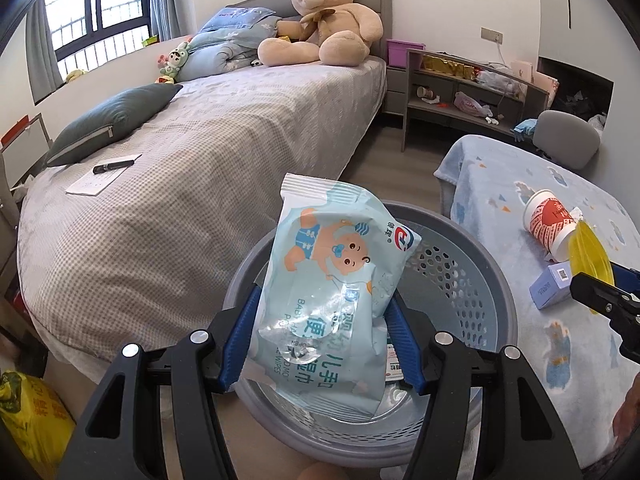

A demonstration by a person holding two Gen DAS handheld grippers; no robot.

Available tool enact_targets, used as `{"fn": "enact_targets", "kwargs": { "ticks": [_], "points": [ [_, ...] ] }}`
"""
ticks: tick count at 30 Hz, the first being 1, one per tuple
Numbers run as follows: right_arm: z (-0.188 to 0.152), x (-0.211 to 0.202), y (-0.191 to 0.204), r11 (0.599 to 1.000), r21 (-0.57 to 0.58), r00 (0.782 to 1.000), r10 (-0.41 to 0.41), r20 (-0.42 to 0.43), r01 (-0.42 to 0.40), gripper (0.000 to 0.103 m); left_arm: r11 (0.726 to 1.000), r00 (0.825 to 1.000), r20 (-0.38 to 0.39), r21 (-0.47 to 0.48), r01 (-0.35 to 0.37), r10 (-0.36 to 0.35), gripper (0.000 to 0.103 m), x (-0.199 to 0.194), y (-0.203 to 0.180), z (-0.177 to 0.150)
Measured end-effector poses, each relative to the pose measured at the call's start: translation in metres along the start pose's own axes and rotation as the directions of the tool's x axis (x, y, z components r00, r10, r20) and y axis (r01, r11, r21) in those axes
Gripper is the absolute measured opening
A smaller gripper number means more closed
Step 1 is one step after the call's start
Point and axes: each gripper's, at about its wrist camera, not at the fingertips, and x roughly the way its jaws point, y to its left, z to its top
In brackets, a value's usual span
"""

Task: Collect trash
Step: 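Carry the wipes pack and yellow container over the basket and open both grippers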

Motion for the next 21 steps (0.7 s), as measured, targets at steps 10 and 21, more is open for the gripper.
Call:
{"fn": "enact_targets", "kwargs": {
  "ticks": [10, 21],
  "points": [
    [0.021, 0.04, 0.046, 0.988, -0.103, 0.993, 0.11, -0.049, -0.114, 0.074, 1.0, 1.0, -0.029, -0.014, -0.004, 0.004, 0.059, 0.008, 0.008, -0.004],
    [0.017, 0.058, 0.054, 0.98, -0.127, 0.985, 0.142, -0.097, -0.153, 0.074, 0.999, 0.997, -0.076, -0.035, 0.017, -0.019, 0.059, 0.021, 0.011, -0.005]
  ]
}}
